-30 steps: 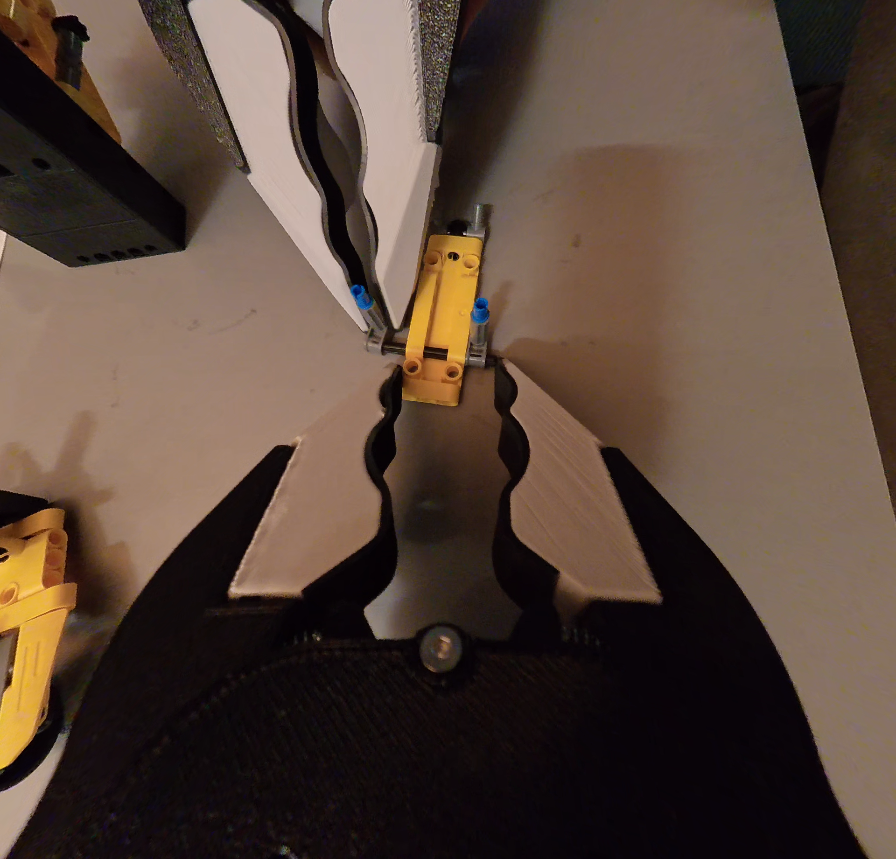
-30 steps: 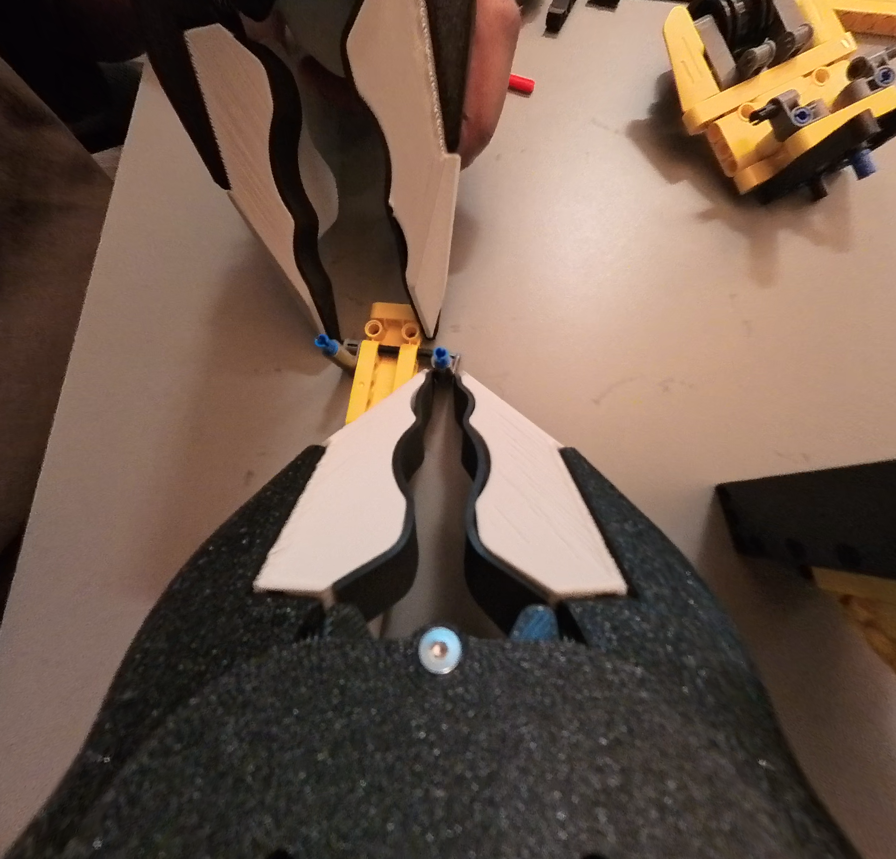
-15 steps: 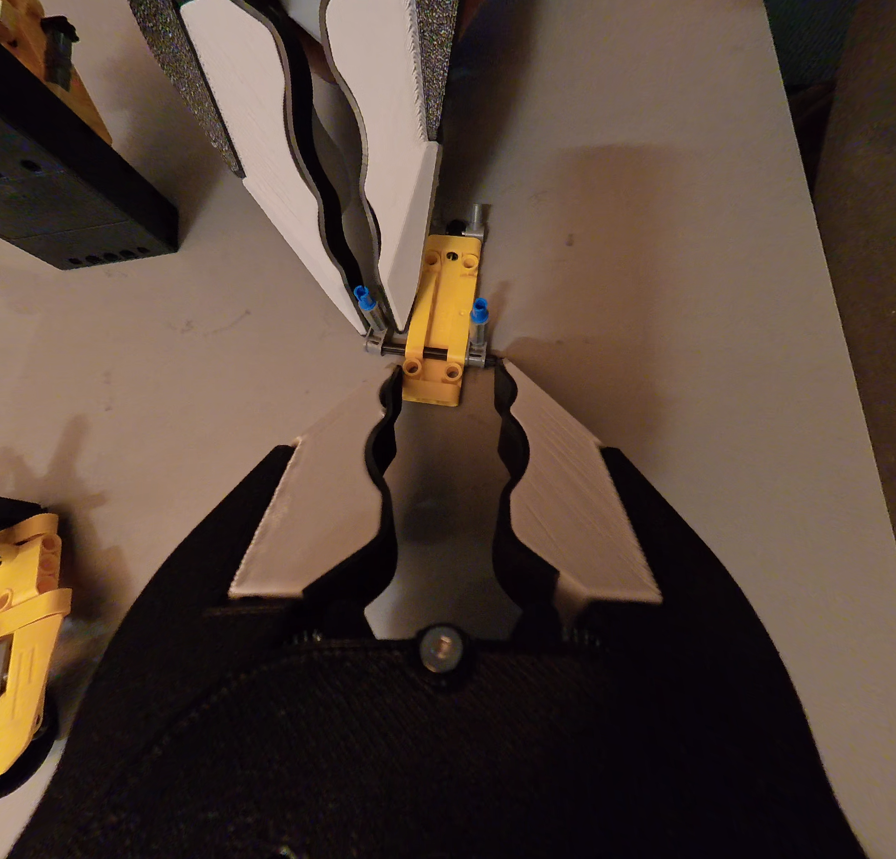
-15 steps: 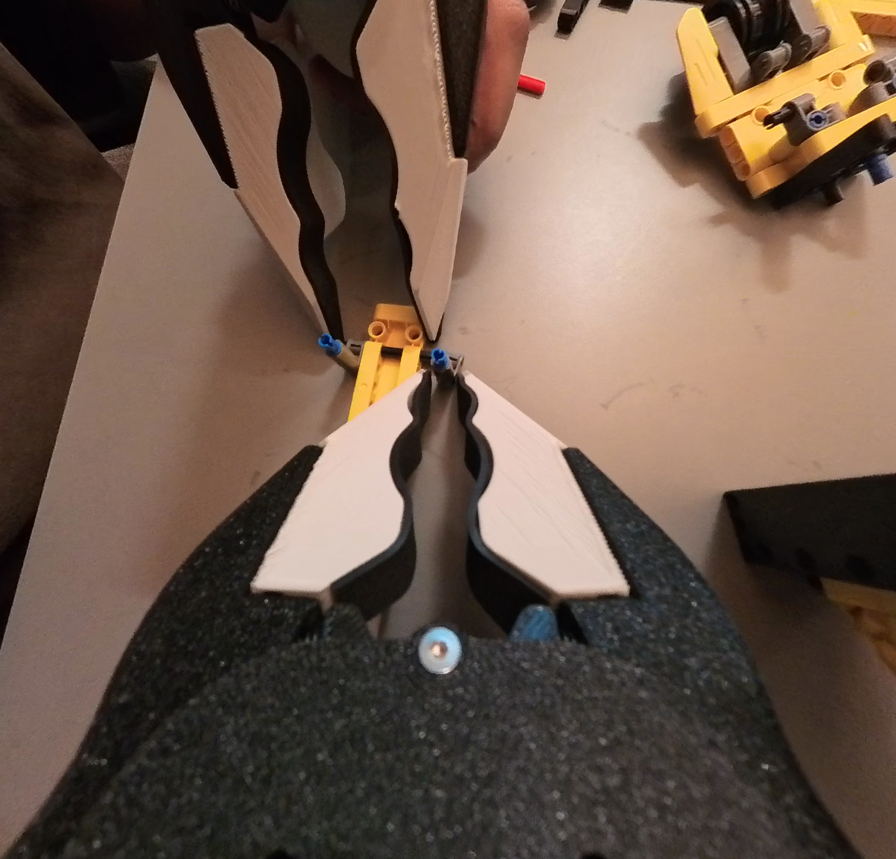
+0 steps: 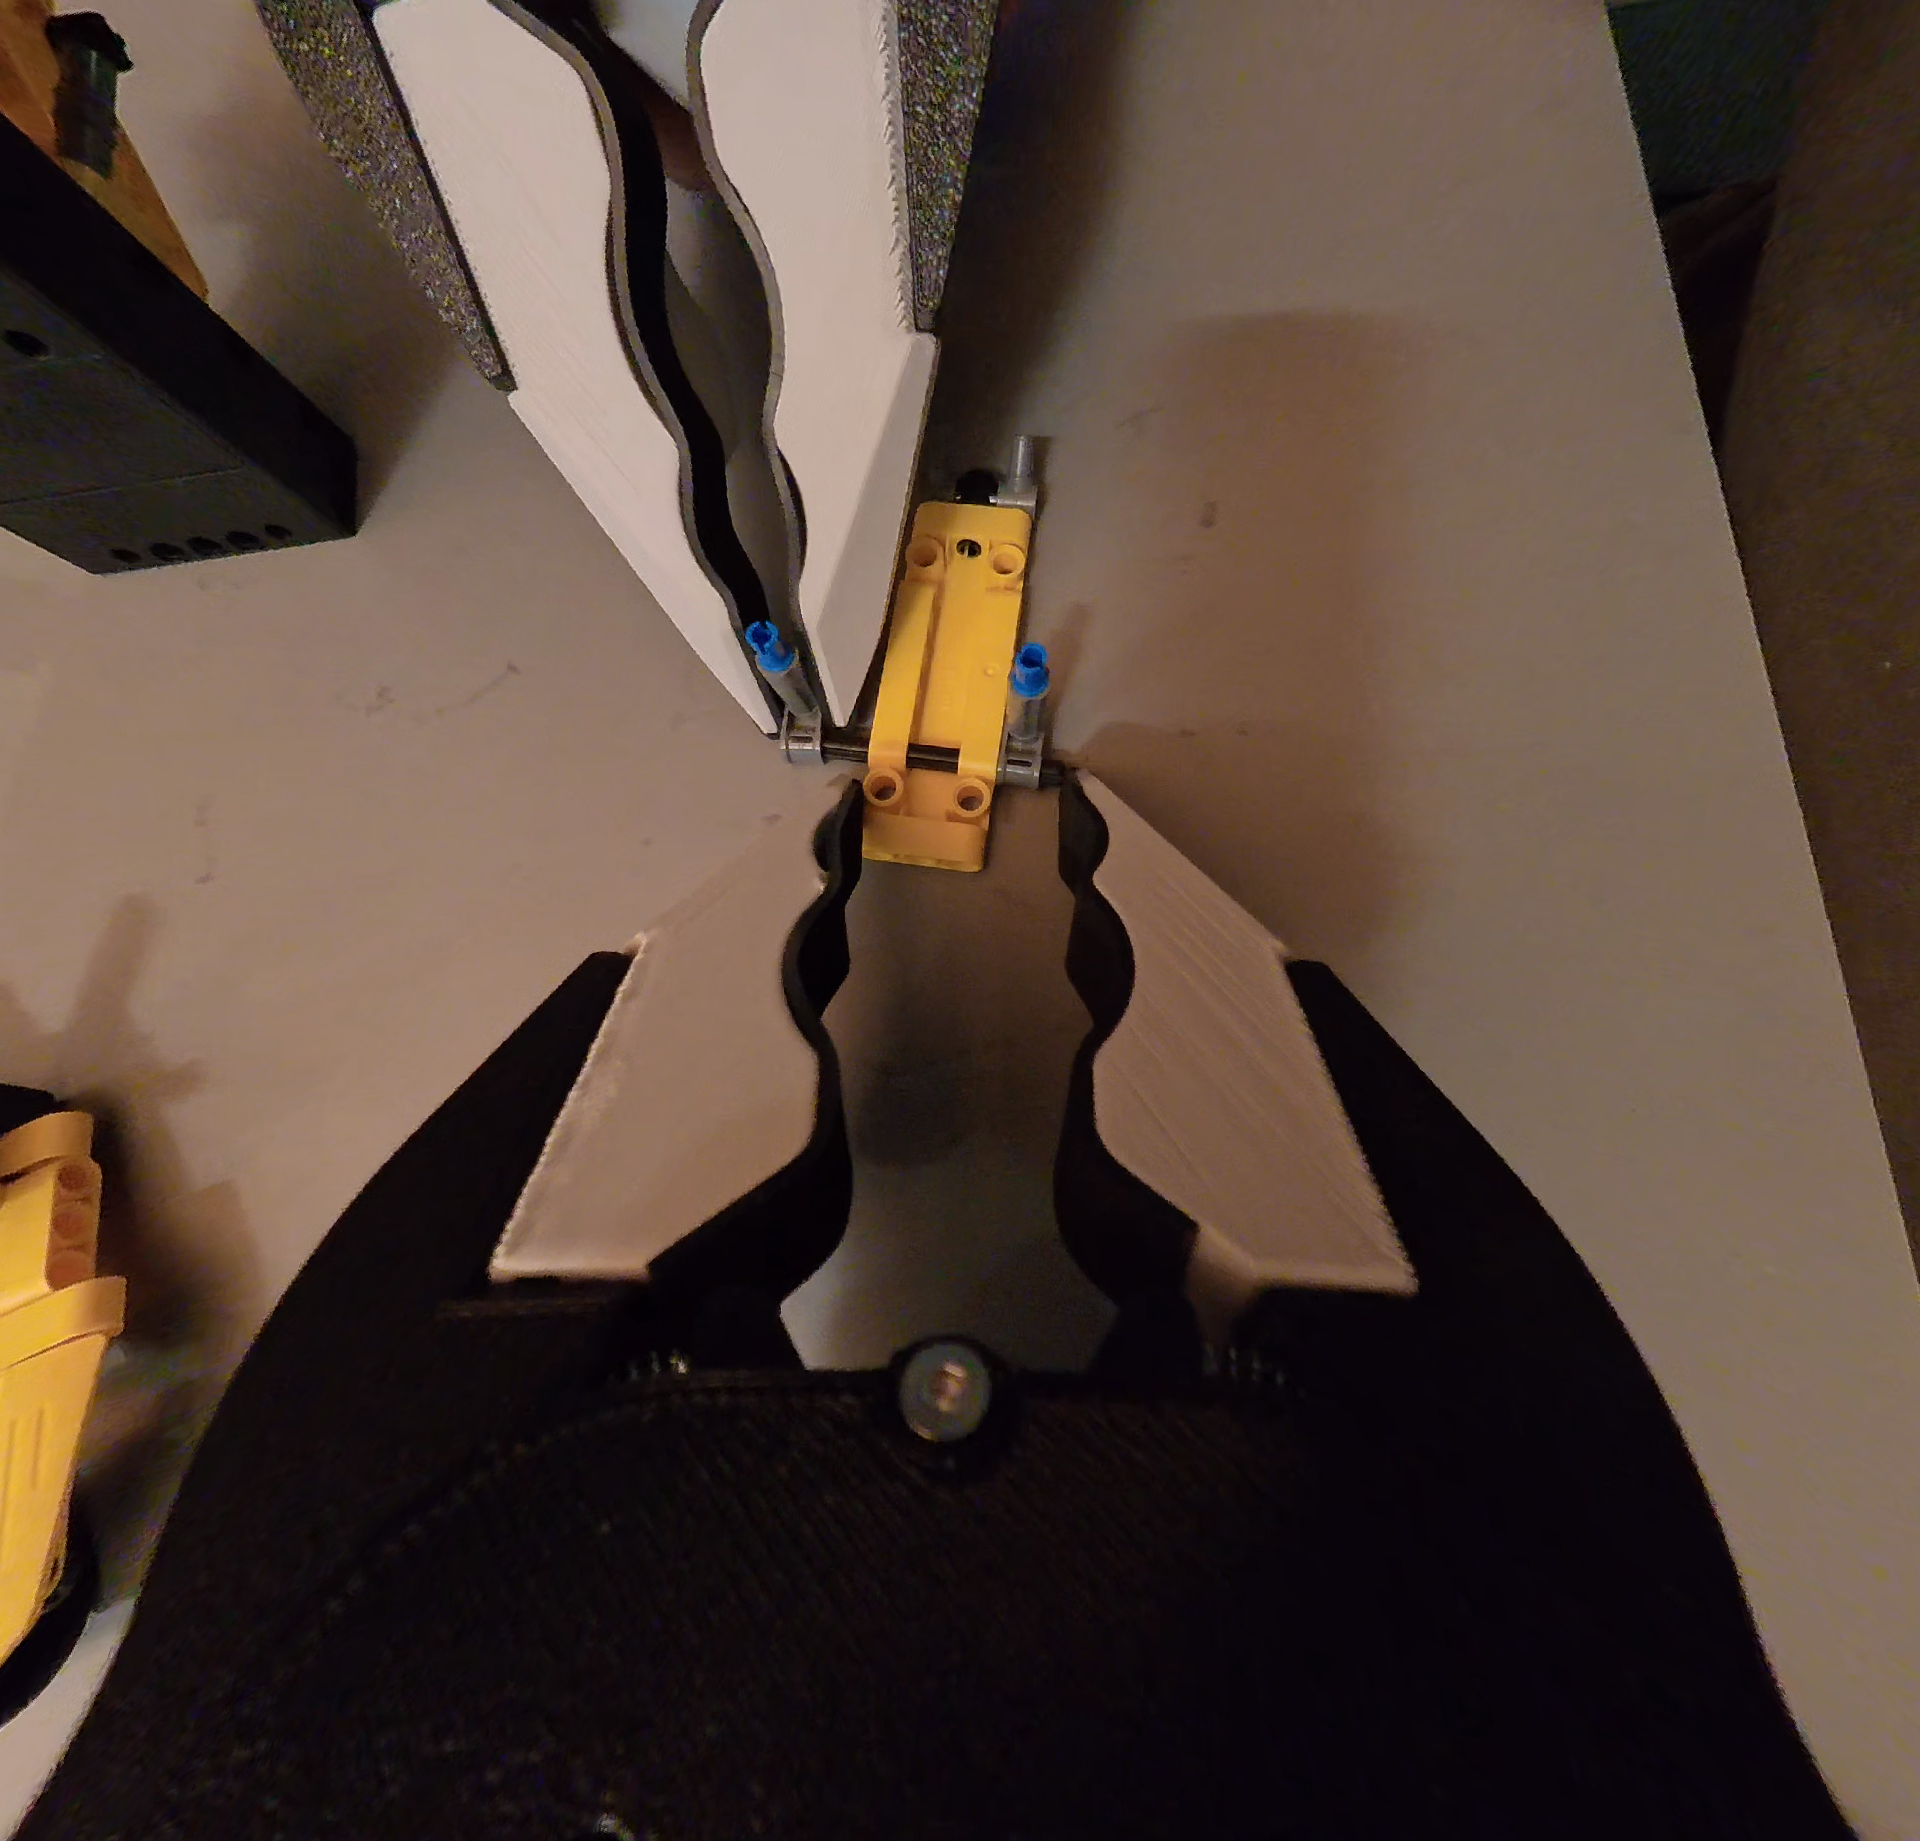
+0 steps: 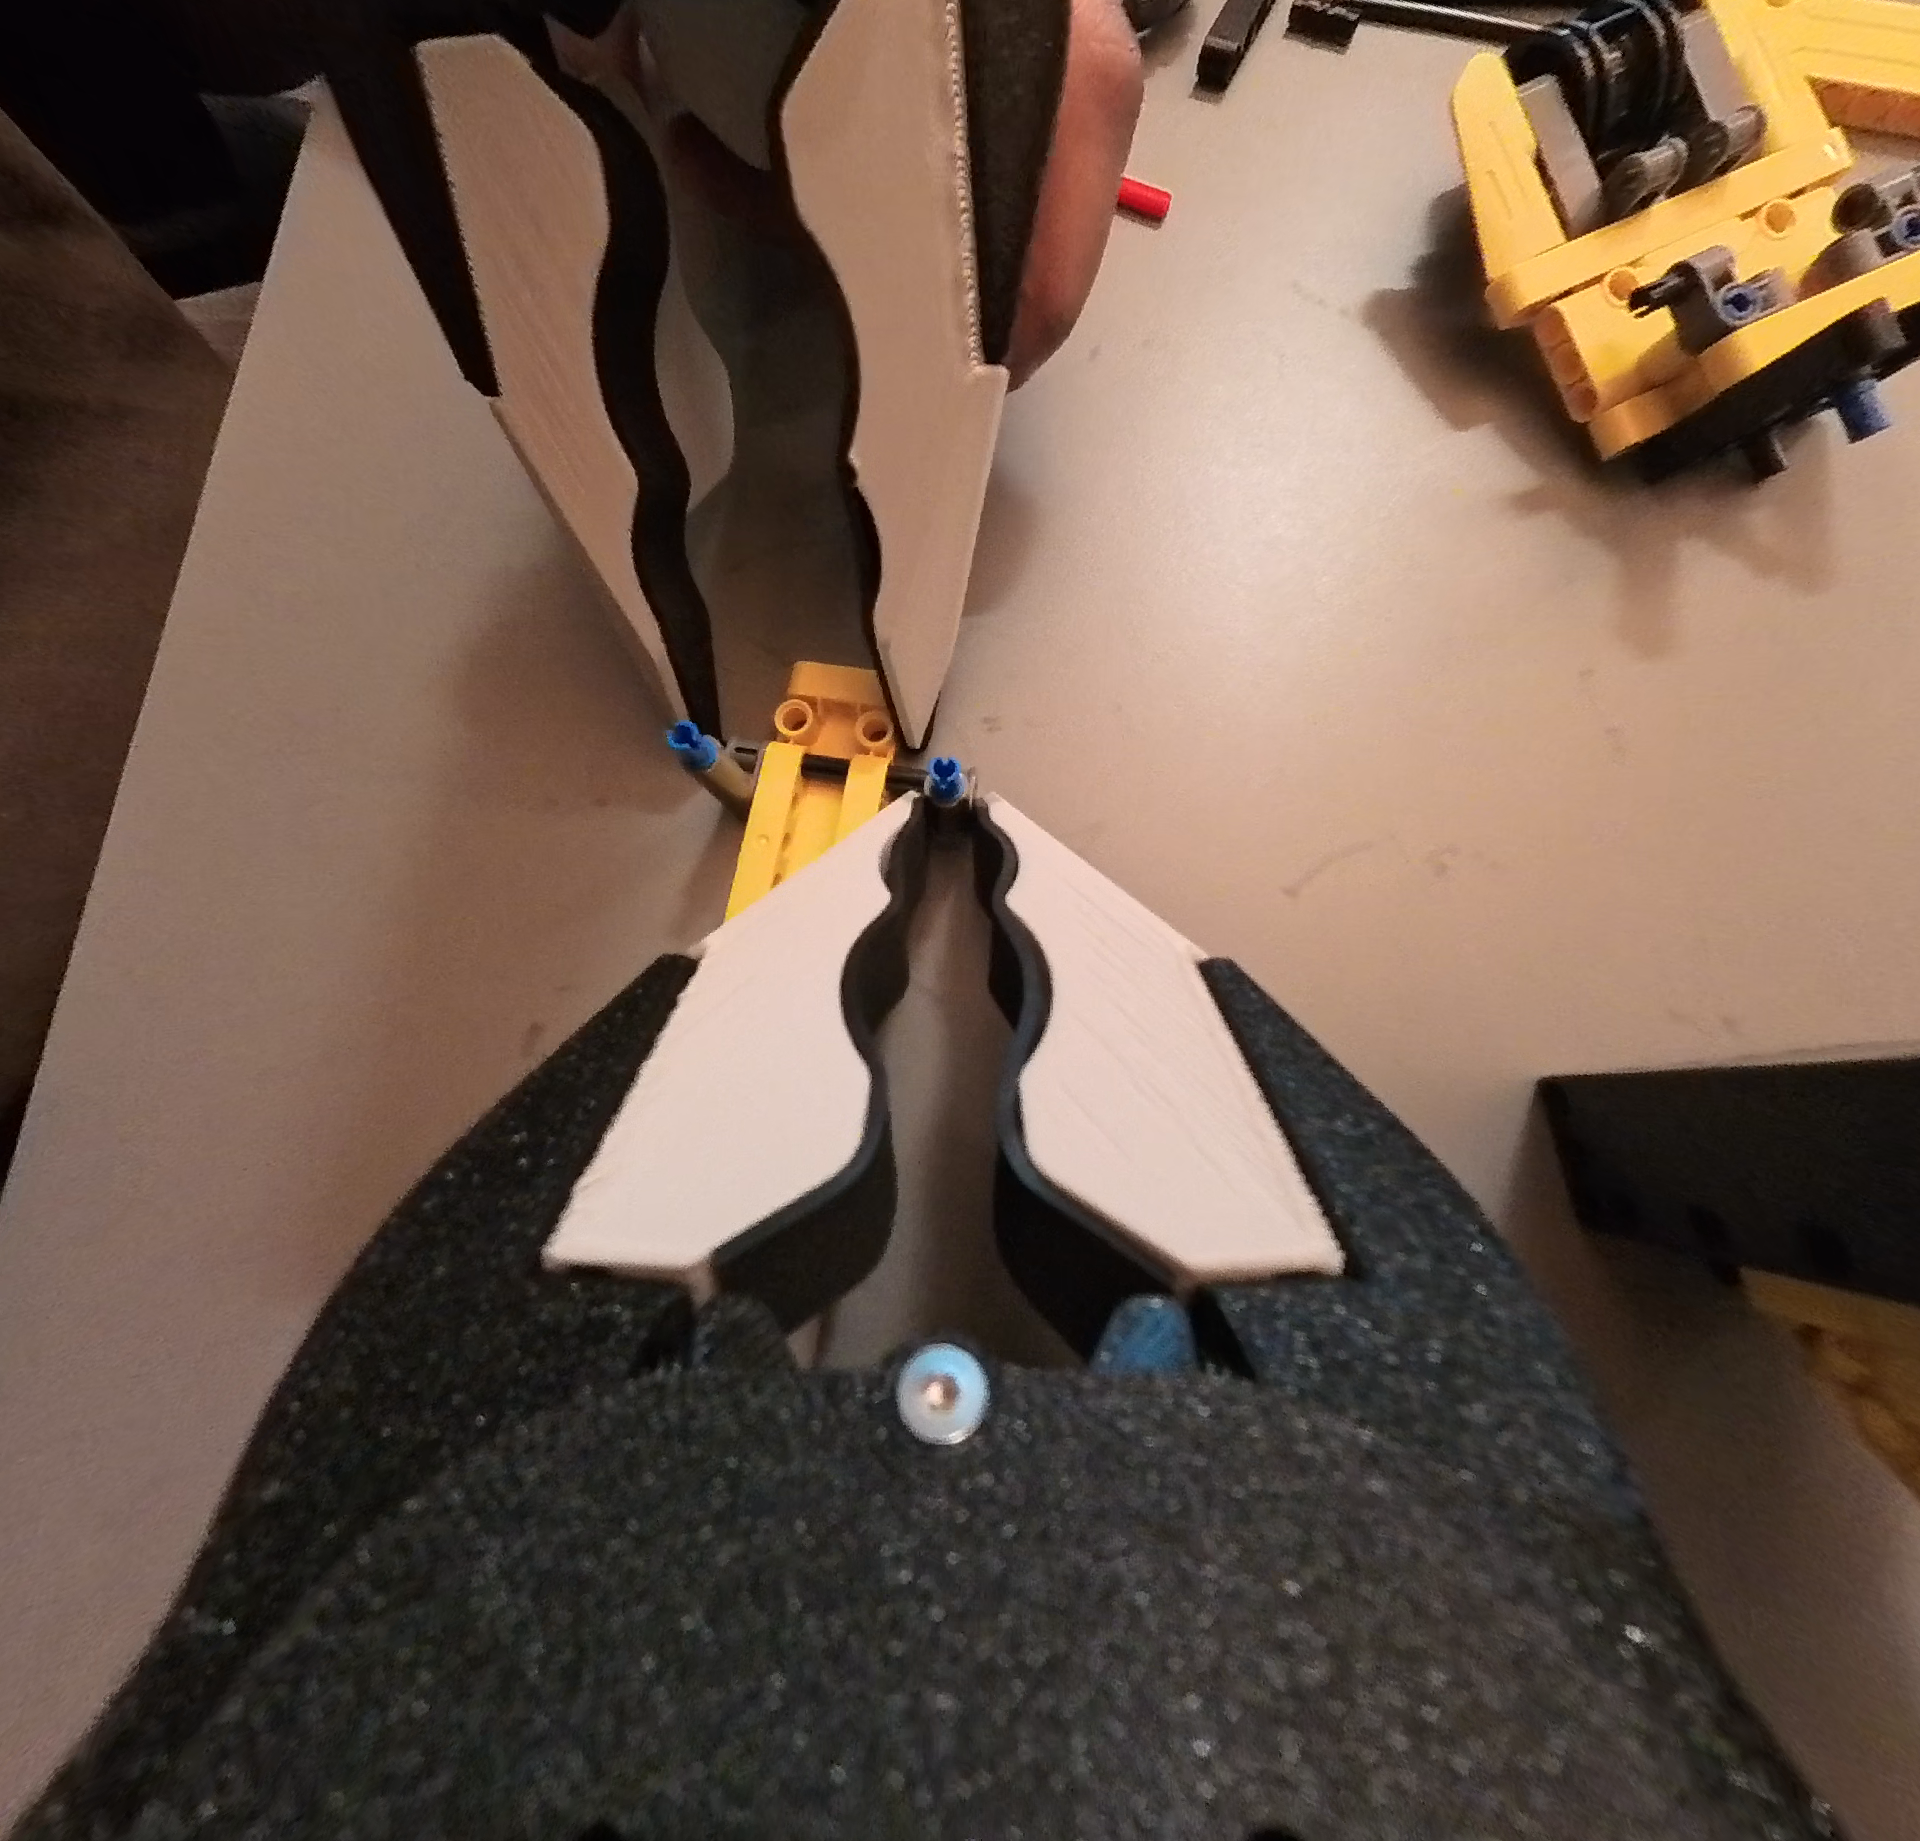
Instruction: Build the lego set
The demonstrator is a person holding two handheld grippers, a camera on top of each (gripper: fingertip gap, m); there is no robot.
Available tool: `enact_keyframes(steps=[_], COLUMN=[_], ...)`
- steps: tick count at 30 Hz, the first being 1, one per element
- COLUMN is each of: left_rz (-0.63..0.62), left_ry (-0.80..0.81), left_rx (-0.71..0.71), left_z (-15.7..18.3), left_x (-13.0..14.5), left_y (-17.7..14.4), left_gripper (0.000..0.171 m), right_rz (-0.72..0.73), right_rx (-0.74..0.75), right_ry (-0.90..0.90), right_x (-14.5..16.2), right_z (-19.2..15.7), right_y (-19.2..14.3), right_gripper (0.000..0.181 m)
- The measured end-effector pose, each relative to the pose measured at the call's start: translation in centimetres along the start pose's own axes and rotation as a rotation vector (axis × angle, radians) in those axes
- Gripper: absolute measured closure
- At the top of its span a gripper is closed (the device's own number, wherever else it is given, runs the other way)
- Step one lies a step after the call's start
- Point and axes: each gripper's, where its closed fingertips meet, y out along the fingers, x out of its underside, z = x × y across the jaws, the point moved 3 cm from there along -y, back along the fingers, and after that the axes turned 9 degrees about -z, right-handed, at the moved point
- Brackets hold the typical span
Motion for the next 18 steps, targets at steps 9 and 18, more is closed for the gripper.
enact_keyframes(steps=[9, 18], left_rz=[0.000, 0.000], left_ry=[-0.002, 0.005], left_rx=[0.000, 0.008], left_z=[-0.01, 0.12], left_x=[0.00, -0.01], left_y=[0.01, 0.02], left_gripper=[0.137, 0.137], right_rz=[-0.002, -0.002], right_rx=[0.021, 0.031], right_ry=[-0.026, -0.033], right_x=[0.03, 0.06], right_z=[-0.21, -0.56], right_y=[0.01, 0.01], right_gripper=[0.174, 0.174])
